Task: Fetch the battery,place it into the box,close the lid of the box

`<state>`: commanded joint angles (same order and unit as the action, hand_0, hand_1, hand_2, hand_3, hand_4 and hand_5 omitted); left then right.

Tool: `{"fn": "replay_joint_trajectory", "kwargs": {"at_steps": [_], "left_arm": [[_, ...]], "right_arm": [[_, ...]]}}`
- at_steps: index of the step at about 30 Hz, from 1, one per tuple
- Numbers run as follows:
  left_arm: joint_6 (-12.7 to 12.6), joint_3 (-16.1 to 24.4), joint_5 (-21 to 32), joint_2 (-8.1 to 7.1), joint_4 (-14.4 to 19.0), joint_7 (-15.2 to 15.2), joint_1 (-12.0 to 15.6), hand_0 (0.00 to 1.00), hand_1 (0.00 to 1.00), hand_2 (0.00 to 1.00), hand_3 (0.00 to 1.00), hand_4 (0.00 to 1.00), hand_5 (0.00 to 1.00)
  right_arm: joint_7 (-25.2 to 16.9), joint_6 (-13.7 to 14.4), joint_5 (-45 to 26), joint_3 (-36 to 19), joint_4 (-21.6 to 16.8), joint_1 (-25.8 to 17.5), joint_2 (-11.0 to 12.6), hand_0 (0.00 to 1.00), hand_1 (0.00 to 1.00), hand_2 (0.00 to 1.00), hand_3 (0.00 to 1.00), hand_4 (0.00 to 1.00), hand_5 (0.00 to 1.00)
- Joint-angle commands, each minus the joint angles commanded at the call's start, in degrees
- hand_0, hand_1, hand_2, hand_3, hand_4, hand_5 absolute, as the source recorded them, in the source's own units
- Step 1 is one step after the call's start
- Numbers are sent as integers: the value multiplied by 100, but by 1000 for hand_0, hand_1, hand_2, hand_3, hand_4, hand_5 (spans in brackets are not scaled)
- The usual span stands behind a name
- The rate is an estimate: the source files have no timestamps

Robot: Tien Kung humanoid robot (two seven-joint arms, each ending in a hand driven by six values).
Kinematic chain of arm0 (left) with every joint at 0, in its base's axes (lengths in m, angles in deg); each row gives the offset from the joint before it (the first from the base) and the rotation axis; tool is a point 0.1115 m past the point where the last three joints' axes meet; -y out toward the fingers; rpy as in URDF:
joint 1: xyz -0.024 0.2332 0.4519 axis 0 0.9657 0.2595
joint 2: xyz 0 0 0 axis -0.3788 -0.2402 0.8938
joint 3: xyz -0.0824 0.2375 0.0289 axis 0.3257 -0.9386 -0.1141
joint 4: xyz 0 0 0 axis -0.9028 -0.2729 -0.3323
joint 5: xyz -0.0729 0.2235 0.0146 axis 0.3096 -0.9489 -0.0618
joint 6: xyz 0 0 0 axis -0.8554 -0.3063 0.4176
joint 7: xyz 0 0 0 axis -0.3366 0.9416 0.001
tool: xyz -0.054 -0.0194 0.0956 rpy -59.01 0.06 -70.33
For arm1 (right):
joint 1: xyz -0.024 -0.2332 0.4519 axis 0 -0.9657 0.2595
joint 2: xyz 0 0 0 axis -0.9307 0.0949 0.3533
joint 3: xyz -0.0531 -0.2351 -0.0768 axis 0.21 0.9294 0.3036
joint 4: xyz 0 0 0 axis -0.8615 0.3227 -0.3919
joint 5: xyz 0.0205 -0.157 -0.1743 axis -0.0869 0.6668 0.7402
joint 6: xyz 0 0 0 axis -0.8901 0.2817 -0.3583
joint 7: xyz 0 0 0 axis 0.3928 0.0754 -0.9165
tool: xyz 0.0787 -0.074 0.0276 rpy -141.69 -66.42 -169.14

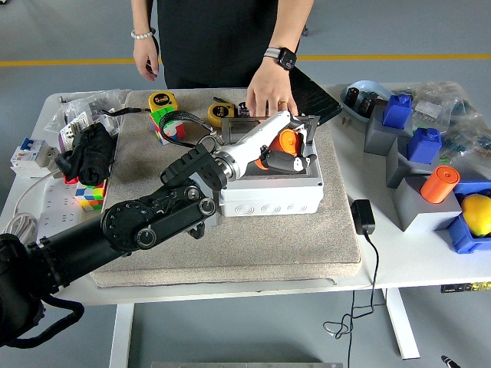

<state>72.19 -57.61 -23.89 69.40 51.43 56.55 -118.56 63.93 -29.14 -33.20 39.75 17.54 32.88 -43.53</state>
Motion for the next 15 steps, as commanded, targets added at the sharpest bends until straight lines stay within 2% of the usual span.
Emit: {"fn": "replay_joint_trajectory", "kwargs": {"at_steps": [2,3,8,9,15], "left_arm": [[31,-10,14,0,-43,-1,19,258,249,191,263,742,2],[41,-13,19,0,-49,-1,30,352,380,331,444,902,2],[33,-49,35,0,-75,43,76,352,380,331,444,902,2],[32,-51,32,0,-77,51,79,491,539,548,578,854,2],[74,-51,-43,0,-94,62,80,491,539,548,578,854,2]], "right_arm": [[-3,-1,-5,-13,0,-11,-2,675,647,664,553,880,442],[-4,-1,-7,-18,0,-15,-3,675,647,663,553,879,442],[3,2,10,-24,3,-16,-7,675,647,663,553,879,442],[3,3,15,-28,3,-13,-8,675,647,663,553,879,442],[3,1,12,-52,2,-9,-12,675,647,662,552,876,441]]}}
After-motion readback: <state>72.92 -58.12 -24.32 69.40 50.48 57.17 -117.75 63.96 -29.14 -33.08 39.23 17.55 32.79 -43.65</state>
